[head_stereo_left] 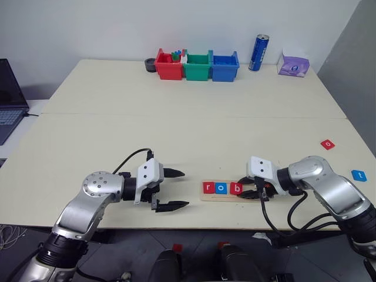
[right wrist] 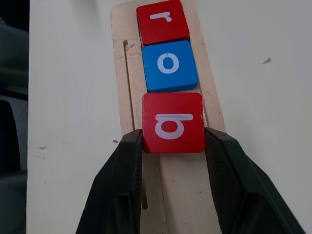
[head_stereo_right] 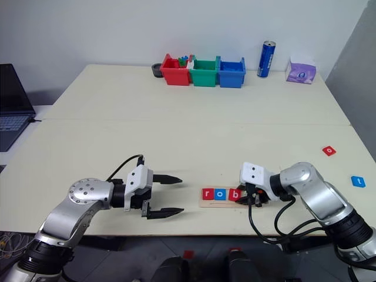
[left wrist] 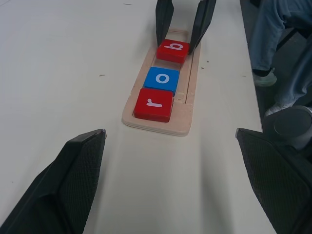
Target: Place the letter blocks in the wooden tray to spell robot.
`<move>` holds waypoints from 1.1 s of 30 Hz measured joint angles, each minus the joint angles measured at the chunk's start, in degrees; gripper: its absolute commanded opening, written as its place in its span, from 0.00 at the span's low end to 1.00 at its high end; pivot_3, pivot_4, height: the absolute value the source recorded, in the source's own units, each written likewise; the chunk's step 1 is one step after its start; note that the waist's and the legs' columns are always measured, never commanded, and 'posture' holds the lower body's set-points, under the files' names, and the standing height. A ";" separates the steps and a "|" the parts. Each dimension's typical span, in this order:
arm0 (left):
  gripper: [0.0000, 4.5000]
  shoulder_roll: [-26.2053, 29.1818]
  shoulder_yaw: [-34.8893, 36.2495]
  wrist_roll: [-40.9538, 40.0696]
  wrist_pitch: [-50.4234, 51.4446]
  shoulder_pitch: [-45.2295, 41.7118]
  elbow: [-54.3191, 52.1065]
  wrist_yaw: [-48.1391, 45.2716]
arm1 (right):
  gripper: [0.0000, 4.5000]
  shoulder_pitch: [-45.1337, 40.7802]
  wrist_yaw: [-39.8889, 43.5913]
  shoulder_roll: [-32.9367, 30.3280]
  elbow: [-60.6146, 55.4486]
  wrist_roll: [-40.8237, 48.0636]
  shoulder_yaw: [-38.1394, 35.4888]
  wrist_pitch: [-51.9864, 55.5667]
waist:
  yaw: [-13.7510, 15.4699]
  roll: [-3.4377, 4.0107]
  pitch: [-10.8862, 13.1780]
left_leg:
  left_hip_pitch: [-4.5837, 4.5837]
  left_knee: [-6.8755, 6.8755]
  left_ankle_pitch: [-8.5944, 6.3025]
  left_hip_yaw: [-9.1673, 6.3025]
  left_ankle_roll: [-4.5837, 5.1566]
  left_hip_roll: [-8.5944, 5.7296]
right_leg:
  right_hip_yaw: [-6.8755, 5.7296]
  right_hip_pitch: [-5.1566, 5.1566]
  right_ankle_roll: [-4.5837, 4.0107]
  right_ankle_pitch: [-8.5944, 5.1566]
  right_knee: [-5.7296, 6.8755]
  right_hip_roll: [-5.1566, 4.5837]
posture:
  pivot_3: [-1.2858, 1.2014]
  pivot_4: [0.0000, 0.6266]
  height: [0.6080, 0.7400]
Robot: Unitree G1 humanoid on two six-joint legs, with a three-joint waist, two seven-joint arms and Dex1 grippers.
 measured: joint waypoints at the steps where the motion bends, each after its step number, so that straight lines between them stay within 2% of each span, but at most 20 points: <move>1: 1.00 -0.01 0.00 0.09 -0.16 0.00 0.00 0.00 | 0.62 -0.05 0.03 0.01 0.01 -0.05 0.01 -0.03 | 0.00 0.00 0.00 | 0.00 0.00 0.00 0.00 0.00 0.00 | 0.00 0.00 0.00 0.00 0.00 0.00 | 0.52 0.24 1.00; 6: 1.00 -0.16 -0.01 0.41 -0.70 0.02 0.01 0.06 | 0.99 -0.94 -0.09 0.82 0.17 -0.53 0.08 -0.15 | -0.01 0.00 0.00 | 0.00 0.00 0.00 0.00 0.00 0.00 | 0.00 0.00 0.00 0.00 0.00 0.00 | 0.52 0.24 1.00; 10: 1.00 -0.18 -0.01 0.67 -0.72 0.11 0.00 0.16 | 0.99 -0.98 -0.78 1.16 0.05 -0.18 -0.41 0.29 | -0.01 0.00 0.00 | 0.00 0.00 0.00 -0.01 0.00 0.00 | 0.00 0.00 -0.01 0.00 0.00 0.00 | 0.52 0.24 1.00; 13: 1.00 -0.20 -0.01 0.77 -0.74 0.39 -0.01 0.30 | 0.99 -0.73 -1.10 0.72 -2.58 2.48 -3.81 3.18 | 0.01 0.01 0.00 | -0.01 0.00 0.00 -0.05 0.00 0.00 | 0.00 -0.01 -0.02 0.01 0.00 0.00 | 0.52 0.24 1.00; 16: 1.00 -0.20 -0.06 0.85 -0.73 0.66 -0.05 0.40 | 0.86 1.53 -1.28 -1.09 -7.84 5.64 -8.15 6.08 | 0.06 0.00 0.00 | -0.03 -0.01 0.00 -0.07 0.00 0.00 | -0.03 0.00 -0.05 0.03 -0.01 0.00 | 0.52 0.24 1.00; 21: 1.00 -0.17 -0.04 0.86 -0.73 1.02 -0.08 0.84 | 0.45 8.74 -4.16 -2.08 -13.01 7.03 -10.45 8.86 | 0.14 0.00 0.00 | -0.04 0.01 0.00 -0.05 0.00 -0.01 | -0.01 0.00 0.01 -0.01 0.00 -0.01 | 0.52 0.24 1.00; 26: 1.00 -0.21 -0.06 0.87 -0.78 0.96 -0.05 0.85 | 0.05 12.20 -7.32 -2.07 -16.42 7.03 -11.16 9.96 | 0.07 0.00 0.00 | -0.02 0.01 0.00 -0.02 0.00 0.00 | -0.01 0.00 0.02 -0.01 0.01 0.00 | 0.52 0.24 1.00; 27: 1.00 -0.21 -0.06 0.87 -0.81 0.95 -0.04 0.84 | 0.01 12.81 -7.72 -2.07 -16.76 7.02 -11.15 10.11 | 0.08 0.00 0.00 | -0.02 0.01 0.00 -0.02 0.00 0.00 | -0.02 0.00 0.02 -0.01 0.00 0.00 | 0.52 0.24 1.00; 33: 1.00 -0.25 -0.06 0.92 -1.02 0.88 0.08 0.79 | 0.01 13.86 -9.07 -2.06 -17.66 6.79 -9.66 10.11 | 0.08 -0.01 0.00 | -0.02 0.01 0.00 -0.02 0.00 -0.01 | -0.02 0.00 0.03 -0.01 0.00 0.00 | 0.52 0.24 1.00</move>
